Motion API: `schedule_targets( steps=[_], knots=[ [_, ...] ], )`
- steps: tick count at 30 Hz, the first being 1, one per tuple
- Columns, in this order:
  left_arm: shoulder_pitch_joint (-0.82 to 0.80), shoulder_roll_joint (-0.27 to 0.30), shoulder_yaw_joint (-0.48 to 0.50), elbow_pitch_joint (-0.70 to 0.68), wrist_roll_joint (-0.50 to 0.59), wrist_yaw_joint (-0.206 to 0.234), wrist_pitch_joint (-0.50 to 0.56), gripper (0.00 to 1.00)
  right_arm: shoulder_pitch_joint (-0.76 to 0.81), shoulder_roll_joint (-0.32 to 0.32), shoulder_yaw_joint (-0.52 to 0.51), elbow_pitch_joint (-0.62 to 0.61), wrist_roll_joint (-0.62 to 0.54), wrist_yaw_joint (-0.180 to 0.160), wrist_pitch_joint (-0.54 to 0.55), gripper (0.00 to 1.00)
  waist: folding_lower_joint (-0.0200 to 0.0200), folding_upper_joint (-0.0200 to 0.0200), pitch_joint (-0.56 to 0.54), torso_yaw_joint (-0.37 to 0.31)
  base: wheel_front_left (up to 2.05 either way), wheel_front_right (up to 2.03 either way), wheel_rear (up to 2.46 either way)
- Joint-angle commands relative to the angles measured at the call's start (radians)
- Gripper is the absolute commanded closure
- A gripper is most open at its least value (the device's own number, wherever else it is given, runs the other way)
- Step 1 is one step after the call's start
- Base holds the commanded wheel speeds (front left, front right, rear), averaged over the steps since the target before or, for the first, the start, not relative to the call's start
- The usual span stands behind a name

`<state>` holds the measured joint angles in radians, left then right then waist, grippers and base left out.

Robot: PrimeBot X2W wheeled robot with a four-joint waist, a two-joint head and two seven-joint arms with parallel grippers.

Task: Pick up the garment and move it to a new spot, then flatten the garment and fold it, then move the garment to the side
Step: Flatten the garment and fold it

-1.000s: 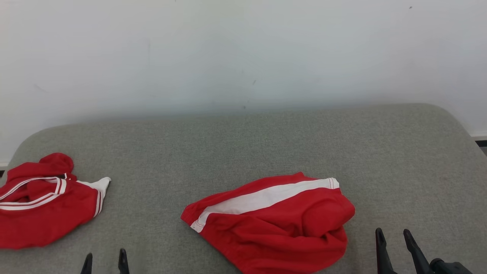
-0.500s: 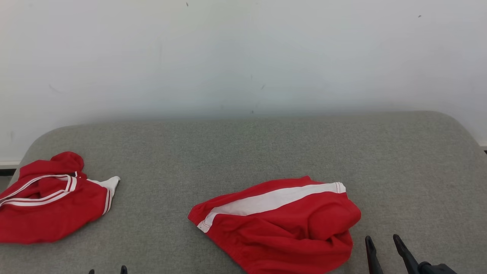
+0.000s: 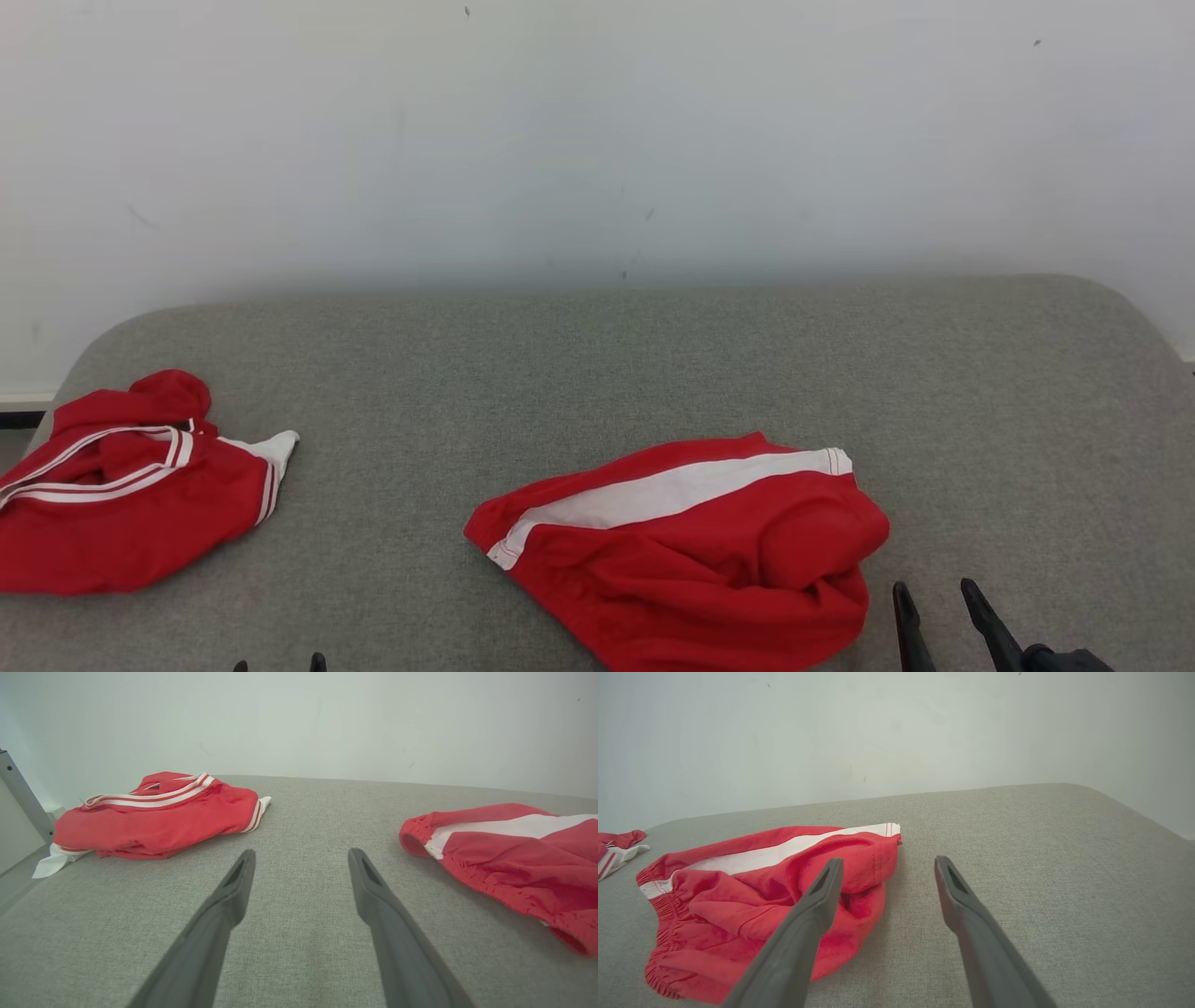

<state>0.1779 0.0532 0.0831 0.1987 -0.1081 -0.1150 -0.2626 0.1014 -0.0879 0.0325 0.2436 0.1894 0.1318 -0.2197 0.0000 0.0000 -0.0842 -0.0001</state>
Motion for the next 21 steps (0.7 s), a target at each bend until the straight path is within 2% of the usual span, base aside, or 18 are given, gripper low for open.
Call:
schedule_targets(
  steps=[1,7,12,15,21],
  knots=[
    [-0.01,-0.003,-0.001,-0.001,-0.003,-0.005,-0.003,0.0,0.007,0.002,-0.001,-0.002,0.006,-0.002,0.001,0.0,0.0,0.0,0.002,-0.001,0.0,0.0,0.0],
    [-0.014,-0.003,-0.022,0.037,-0.043,-0.007,-0.003,0.0,-0.008,0.0,-0.013,-0.002,0.027,-0.002,0.025,0.0,0.0,0.0,0.01,-0.003,0.0,0.0,0.0],
    [-0.091,-0.003,-0.103,0.144,-0.112,-0.012,0.029,0.0,-0.07,-0.025,-0.021,-0.015,0.074,-0.002,0.123,0.0,0.0,0.0,0.022,0.0,0.0,0.0,0.0],
    [-0.187,-0.003,-0.167,0.193,-0.181,-0.005,0.146,0.0,-0.16,-0.065,-0.038,-0.005,0.102,-0.002,0.286,0.0,0.0,0.0,0.038,0.001,0.0,0.0,0.0],
    [-0.334,-0.003,-0.276,0.251,-0.313,0.047,0.353,0.0,-0.328,-0.069,-0.091,0.03,0.113,-0.002,0.584,0.0,0.0,0.0,0.071,-0.001,0.0,0.0,0.0]
  ],
)
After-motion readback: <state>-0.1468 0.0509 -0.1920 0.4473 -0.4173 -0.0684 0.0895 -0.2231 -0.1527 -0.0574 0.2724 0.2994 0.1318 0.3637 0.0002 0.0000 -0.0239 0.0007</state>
